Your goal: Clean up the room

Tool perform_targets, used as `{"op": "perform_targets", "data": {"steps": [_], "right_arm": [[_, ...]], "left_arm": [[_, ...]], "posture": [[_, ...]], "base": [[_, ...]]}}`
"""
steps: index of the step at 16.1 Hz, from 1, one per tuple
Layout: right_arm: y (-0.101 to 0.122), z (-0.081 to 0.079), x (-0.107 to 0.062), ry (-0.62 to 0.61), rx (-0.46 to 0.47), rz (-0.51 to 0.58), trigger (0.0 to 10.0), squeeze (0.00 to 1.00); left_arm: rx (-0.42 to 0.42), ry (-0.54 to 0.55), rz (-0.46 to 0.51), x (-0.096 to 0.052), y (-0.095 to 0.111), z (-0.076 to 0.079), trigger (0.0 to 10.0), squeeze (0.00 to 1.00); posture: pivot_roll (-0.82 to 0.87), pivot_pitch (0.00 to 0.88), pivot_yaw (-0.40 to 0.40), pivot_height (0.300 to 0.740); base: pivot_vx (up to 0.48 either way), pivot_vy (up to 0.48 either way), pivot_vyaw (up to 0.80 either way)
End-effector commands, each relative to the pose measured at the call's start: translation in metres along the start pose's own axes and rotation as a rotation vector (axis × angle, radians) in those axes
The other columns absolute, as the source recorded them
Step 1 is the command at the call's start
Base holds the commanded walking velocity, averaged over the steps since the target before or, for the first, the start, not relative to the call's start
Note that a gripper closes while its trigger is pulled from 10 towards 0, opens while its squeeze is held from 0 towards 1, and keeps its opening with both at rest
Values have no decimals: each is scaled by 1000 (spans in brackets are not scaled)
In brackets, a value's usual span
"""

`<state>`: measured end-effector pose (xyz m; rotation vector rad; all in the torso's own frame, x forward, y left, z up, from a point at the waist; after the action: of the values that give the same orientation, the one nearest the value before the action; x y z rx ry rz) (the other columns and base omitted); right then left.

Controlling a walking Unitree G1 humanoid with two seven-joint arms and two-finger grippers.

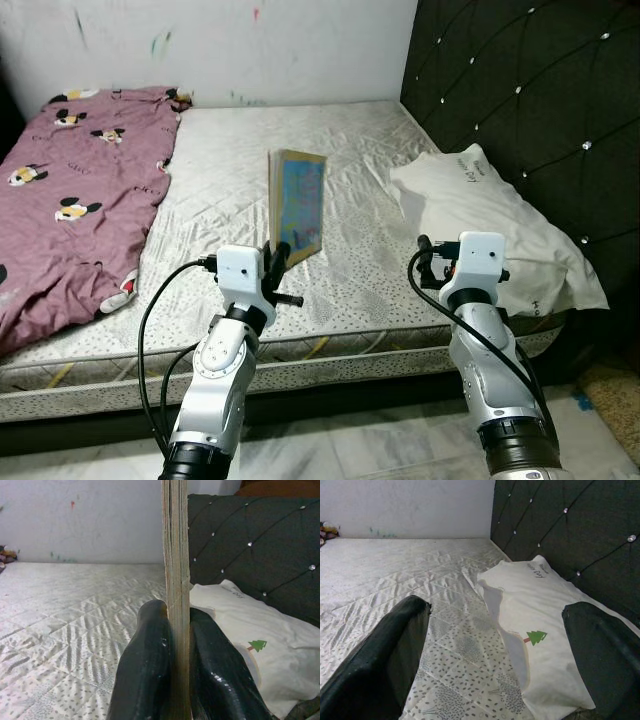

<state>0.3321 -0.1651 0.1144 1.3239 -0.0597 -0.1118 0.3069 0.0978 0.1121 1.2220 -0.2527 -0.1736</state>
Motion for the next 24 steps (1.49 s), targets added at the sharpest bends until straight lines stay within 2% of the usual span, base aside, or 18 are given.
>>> {"op": "perform_targets", "data": {"steps": [1,14,16,21,24], "right_arm": [[6,-2,2,8,-2,20,10000,0],[6,-3,4,6,4,24,10000,0],[5,-2,3,4,-1,26,10000,0],[1,-5,2,39,-10,35,10000,0],[0,-10,2,56,-19,36,10000,0]], "left_arm": [[9,-15,69,2,15,1,10000,0],[13,-21,72,3,16,0,10000,0],[44,37,73,3,15,-5,10000,0],[68,98,68,-4,17,-19,10000,0],[70,89,62,-6,17,-18,10000,0]], "posture": [[-131,8,-17,740],[-128,0,-13,740],[-123,0,-18,740],[-98,0,-23,740],[-86,0,-27,740]], "base": [[300,0,0],[400,0,0],[0,0,0],[0,0,0],[0,0,396]]}}
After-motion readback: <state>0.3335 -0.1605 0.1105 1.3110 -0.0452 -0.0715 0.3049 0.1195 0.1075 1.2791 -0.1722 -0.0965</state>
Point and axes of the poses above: a point about 5 cm out from each wrist's last joint towards the gripper, its own x axis pointing out of the wrist towards the gripper, its own y axis along the axis of the wrist's last joint, z = x × y, the point moved 1 cm from there along x, pointing out of the wrist towards the gripper, and after that the axes turned 11 degrees about -x, right-handed, at the moved point
